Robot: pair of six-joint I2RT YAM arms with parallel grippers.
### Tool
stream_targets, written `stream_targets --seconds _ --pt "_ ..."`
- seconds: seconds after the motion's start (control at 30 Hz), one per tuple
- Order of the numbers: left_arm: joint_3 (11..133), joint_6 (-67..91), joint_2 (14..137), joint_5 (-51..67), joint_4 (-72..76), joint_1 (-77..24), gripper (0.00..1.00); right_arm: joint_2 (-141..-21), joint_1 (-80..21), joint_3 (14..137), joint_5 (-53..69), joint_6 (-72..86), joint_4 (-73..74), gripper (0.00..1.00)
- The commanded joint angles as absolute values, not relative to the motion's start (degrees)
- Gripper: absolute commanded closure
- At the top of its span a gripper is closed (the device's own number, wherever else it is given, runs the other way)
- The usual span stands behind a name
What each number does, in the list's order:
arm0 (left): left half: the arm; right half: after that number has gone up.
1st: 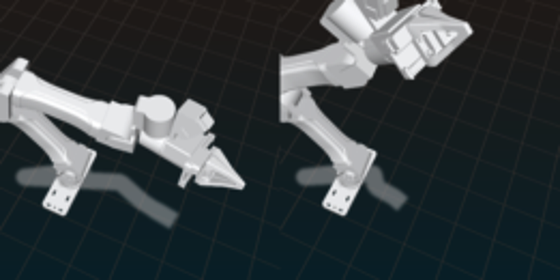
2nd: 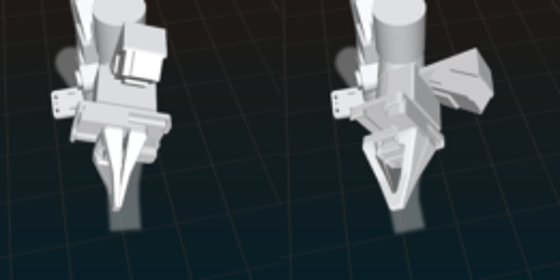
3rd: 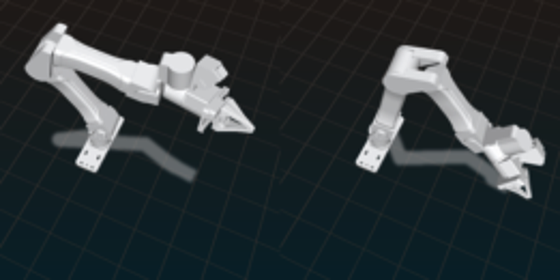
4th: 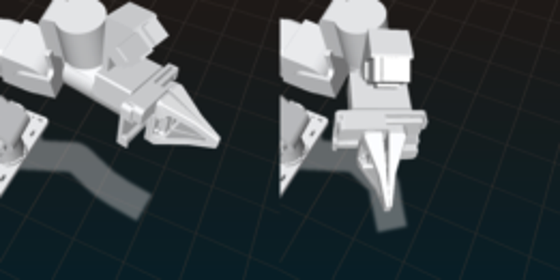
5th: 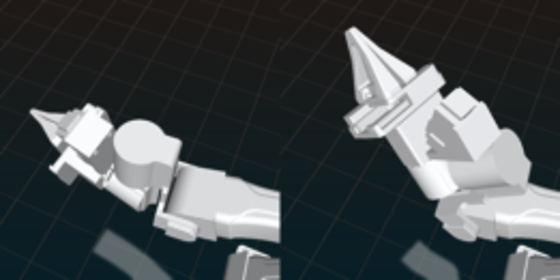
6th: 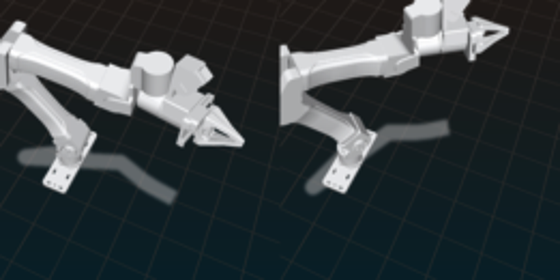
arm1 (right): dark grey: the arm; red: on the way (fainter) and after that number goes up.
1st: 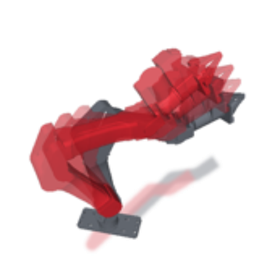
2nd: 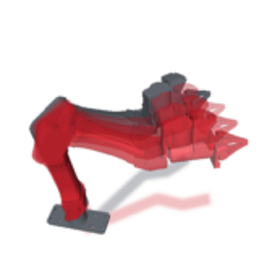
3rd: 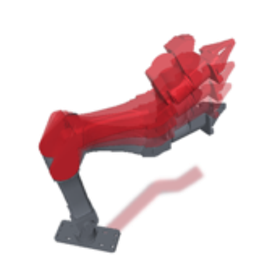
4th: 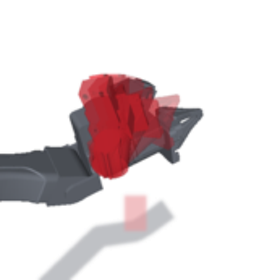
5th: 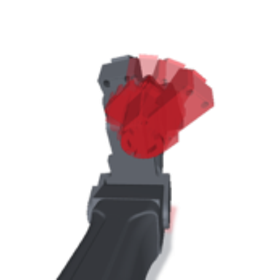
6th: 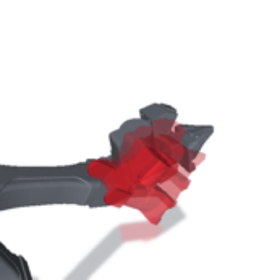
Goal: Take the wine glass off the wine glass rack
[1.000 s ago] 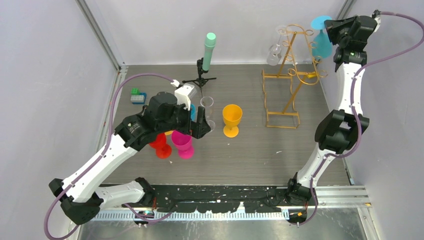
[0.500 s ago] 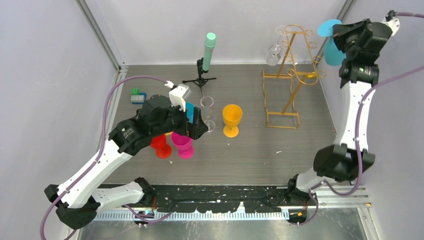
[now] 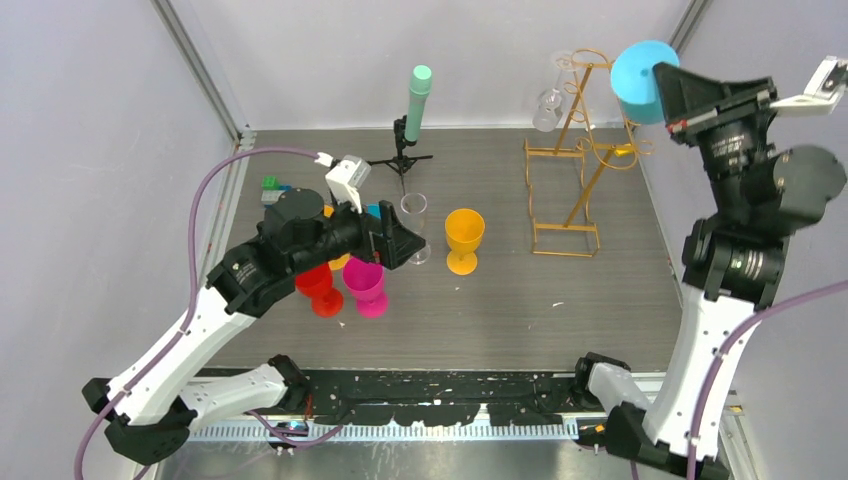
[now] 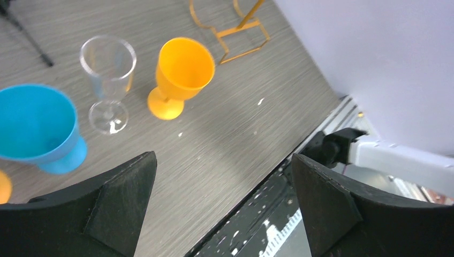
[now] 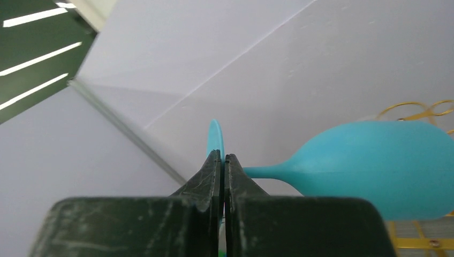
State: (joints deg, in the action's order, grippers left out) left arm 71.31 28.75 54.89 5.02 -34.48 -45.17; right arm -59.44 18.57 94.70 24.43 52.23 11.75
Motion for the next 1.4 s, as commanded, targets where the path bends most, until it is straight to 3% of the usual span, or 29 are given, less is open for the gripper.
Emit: stream_targets --seconds 0.0,0.27,0.57,0.83,1.1,1.37 --pt "70.88 32.04 55.24 12.64 -19.34 -45.35 0.00 -54.27 18.41 87.05 32.94 64.95 0.77 1.00" --pt "69.69 32.96 62.65 14.51 -6.91 -44.57 0.00 -50.04 17.09 72.90 38.61 89.09 -20.49 1.00" --pt "76.68 38.11 71.05 19.46 -7.03 -41.56 0.00 -52.83 8.66 56.38 35.06 107.87 -40.49 1.00" --pt "72.89 41.67 66.76 18.72 -2.08 -36.25 0.00 -58.70 -7.01 51.47 26.98 108.97 -51.25 1.00" --pt "70.00 47.03 63.23 19.58 1.12 -32.49 0.00 -59.38 -12.24 51.03 23.96 108.62 -51.37 1.00" --pt "70.41 55.67 63.24 30.13 9.99 -31.38 0.00 -59.66 -15.10 49.05 21.20 112.42 -53.91 1.00"
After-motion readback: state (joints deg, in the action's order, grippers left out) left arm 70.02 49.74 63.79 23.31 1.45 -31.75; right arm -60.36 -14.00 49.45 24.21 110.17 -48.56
